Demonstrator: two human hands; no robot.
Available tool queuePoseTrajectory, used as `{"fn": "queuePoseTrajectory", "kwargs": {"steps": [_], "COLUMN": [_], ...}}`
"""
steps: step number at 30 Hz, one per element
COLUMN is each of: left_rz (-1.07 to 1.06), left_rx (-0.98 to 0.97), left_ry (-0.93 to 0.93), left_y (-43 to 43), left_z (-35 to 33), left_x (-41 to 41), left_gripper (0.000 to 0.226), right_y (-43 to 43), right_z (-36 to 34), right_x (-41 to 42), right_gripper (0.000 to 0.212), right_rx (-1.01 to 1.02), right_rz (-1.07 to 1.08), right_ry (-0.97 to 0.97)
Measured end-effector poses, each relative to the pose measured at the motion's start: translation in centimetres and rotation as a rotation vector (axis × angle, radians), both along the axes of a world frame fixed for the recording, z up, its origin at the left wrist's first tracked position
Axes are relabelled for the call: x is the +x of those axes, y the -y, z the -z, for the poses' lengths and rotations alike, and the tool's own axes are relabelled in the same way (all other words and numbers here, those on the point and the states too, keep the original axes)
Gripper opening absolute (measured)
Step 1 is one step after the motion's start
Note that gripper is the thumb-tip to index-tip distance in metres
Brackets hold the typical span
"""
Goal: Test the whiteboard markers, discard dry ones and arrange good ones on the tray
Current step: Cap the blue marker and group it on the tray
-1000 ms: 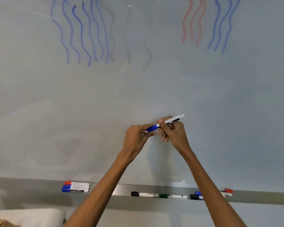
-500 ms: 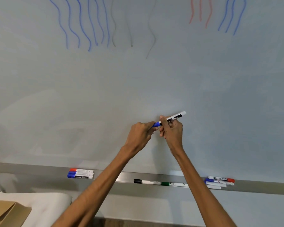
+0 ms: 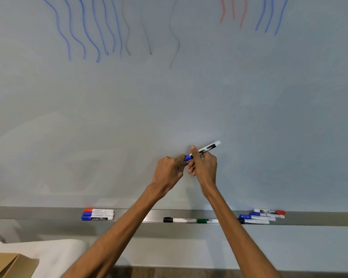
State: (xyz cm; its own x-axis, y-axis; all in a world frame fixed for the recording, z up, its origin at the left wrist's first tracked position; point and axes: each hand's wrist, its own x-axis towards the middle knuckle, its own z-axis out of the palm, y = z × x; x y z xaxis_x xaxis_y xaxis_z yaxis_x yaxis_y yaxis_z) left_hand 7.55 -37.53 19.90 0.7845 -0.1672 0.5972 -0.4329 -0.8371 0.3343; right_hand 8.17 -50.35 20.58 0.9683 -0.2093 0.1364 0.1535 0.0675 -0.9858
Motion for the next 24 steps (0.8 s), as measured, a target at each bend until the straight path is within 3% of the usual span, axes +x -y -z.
{"fn": "queuePoseTrajectory", "kwargs": {"steps": [7,15,19,24], "left_rz": [-0.053,-0.158,-0.242,-0.329], "left_rx": [0.048,0.067,0.116,0.104], "left_ry": [-0.059,-0.120,-0.074,-0.137], "left_y": [-2.7,-7.9,-10.6,-14.6], "left_z": [1.2,3.9,6.0,8.2], "left_x": [-0.4,-1.4,-2.3,-3.3], "left_gripper": [0.025,0.021,0.014,0.010], "right_y": [0.1,-0.5,-2.8,-6.4], "right_z": [2.7,5.5,7.0,10.0], "right_x": [0.0,0.2,-0.2,0.1], "right_gripper": [0.042,0.021,0.016,0.012], "right_rx": [0.002,0.094,-0.008,-0.328], "right_rz": [-0.156,-0.232,-0.266,-0.312], "right_ry": [-0.174,-0.281,-0.266,-0.137]}}
